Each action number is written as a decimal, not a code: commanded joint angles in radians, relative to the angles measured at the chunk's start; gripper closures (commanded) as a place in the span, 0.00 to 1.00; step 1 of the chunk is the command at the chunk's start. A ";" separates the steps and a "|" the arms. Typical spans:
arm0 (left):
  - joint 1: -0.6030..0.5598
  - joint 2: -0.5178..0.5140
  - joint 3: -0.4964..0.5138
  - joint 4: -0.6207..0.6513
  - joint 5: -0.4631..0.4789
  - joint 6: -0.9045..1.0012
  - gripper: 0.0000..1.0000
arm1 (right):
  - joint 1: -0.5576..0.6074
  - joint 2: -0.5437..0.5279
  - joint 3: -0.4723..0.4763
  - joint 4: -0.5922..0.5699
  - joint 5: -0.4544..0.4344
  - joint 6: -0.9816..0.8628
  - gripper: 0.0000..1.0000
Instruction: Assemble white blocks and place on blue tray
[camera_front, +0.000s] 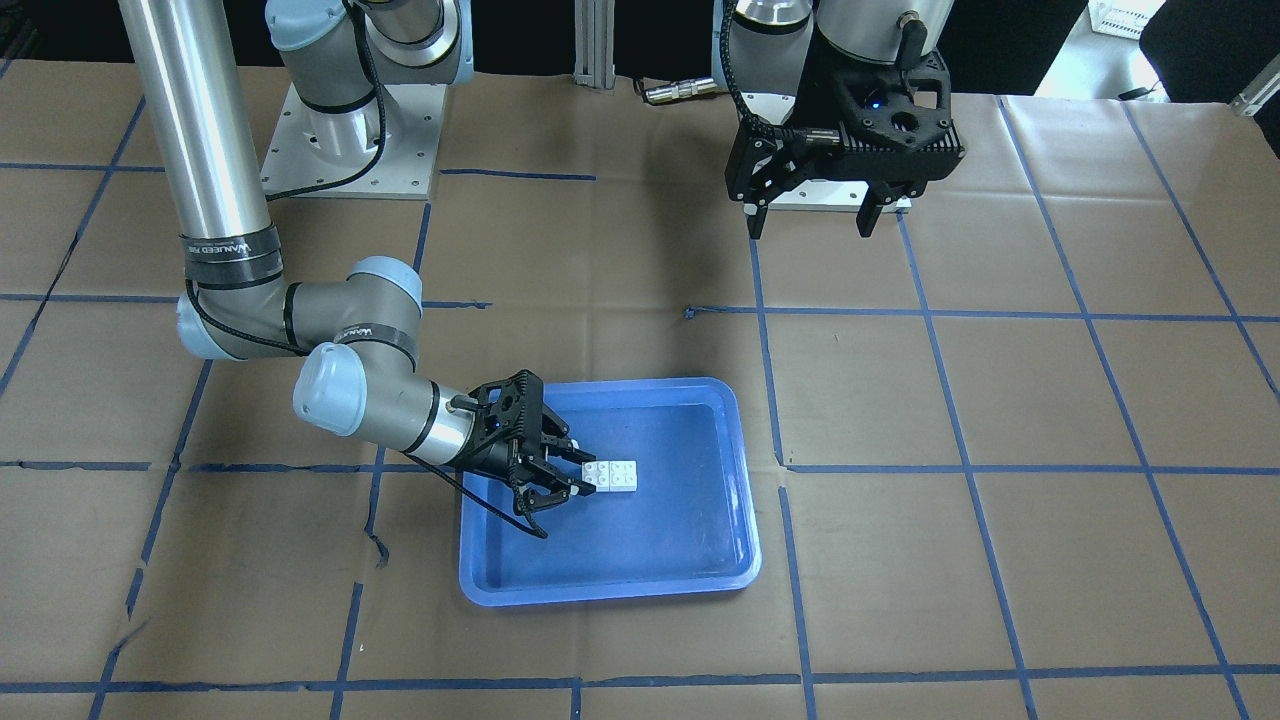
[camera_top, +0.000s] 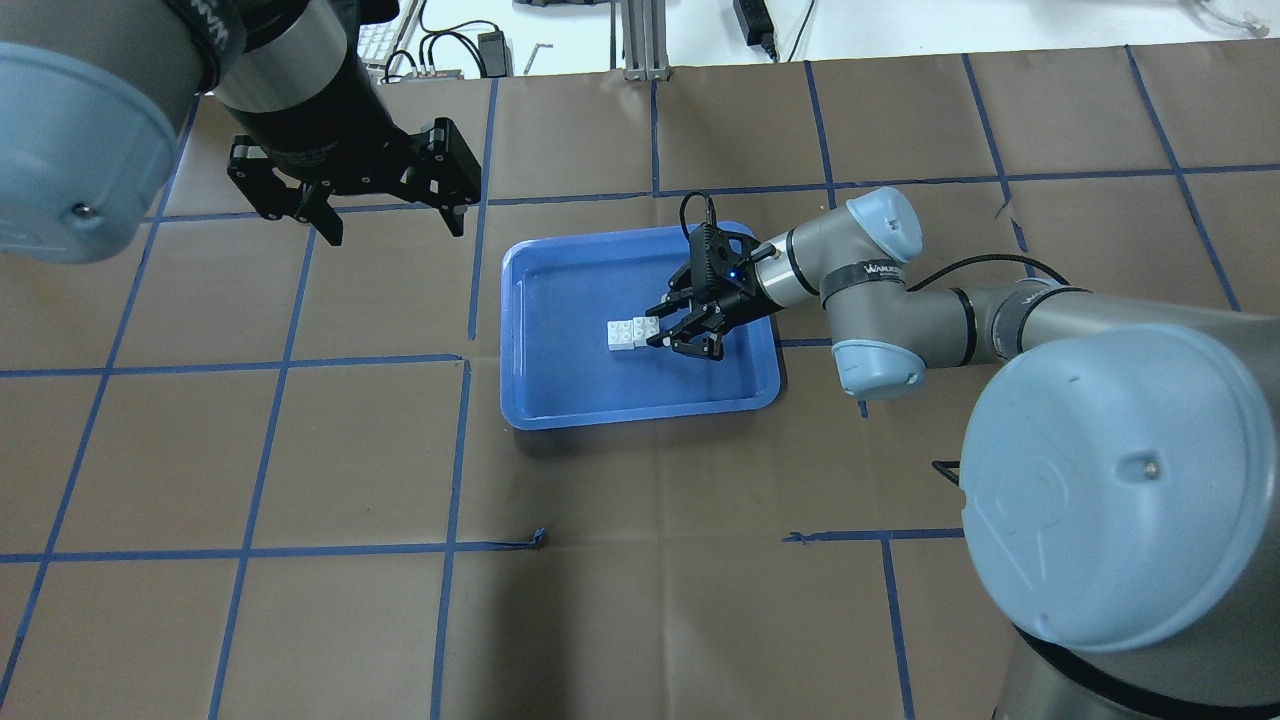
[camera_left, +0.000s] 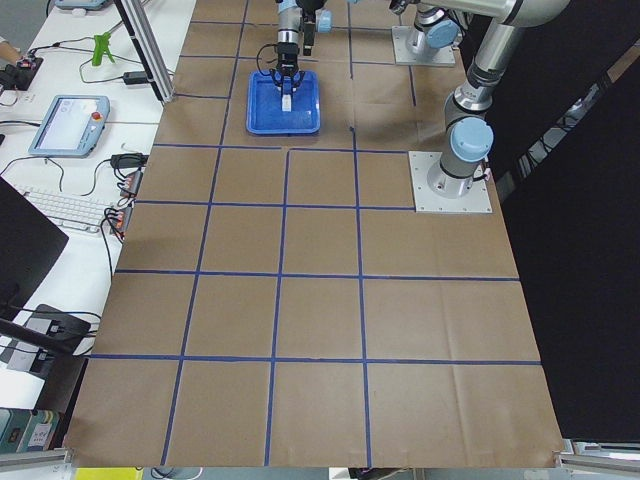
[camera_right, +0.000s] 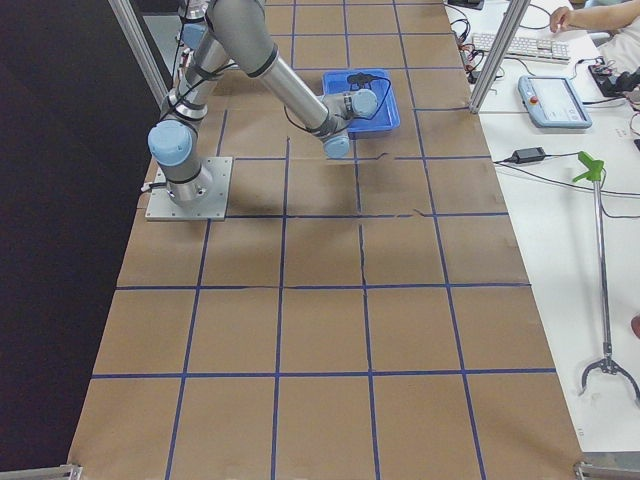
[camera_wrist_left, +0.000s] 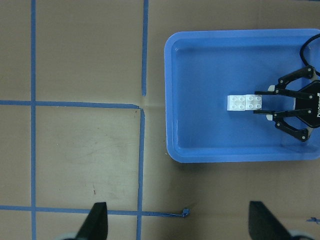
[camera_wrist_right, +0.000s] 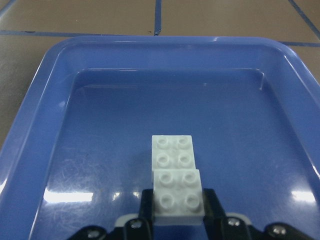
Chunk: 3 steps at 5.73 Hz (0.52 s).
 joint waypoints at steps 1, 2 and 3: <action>0.000 0.000 0.000 0.000 0.000 0.000 0.01 | 0.000 0.000 0.003 0.000 0.000 -0.001 0.68; 0.000 -0.001 0.000 0.000 0.000 0.000 0.01 | 0.000 0.000 0.003 0.000 0.000 0.001 0.61; 0.000 0.000 0.000 0.000 0.000 0.000 0.01 | 0.000 0.000 0.003 0.000 0.001 0.001 0.55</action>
